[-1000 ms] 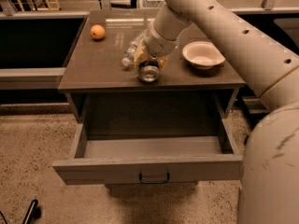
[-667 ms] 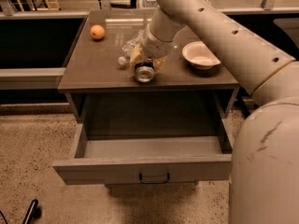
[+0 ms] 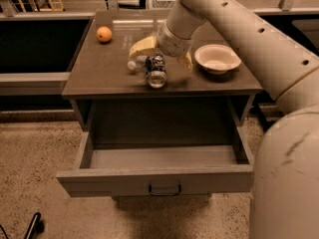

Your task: Pick pepsi can from top drawer and place on counter

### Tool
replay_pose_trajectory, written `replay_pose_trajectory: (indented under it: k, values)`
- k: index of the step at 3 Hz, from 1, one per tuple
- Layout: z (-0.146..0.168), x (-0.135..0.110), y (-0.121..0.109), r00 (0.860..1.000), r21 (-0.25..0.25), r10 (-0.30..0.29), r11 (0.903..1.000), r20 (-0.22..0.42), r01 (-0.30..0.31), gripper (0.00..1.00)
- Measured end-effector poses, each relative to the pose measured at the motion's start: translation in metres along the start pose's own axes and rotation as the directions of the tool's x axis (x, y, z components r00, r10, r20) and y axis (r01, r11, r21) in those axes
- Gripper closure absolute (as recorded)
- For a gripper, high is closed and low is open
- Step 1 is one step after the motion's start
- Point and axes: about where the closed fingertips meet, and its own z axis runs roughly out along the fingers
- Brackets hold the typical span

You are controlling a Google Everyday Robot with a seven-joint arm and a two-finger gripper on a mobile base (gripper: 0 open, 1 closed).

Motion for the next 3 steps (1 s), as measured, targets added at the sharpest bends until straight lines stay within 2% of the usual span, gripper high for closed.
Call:
replay_pose_trajectory:
  k: [1, 2, 3]
  values:
    - [-0.03, -0.006, 0.015, 0.999, 0.039, 0.019, 0.9991, -0.051, -0.017, 0.0]
    - [-0.066, -0.007, 0.03, 0.992, 0.075, 0.081, 0.9945, -0.099, -0.073, 0.0]
    - [-0.066, -0.008, 0.031, 0.992, 0.076, 0.083, 0.9942, -0.099, -0.076, 0.0]
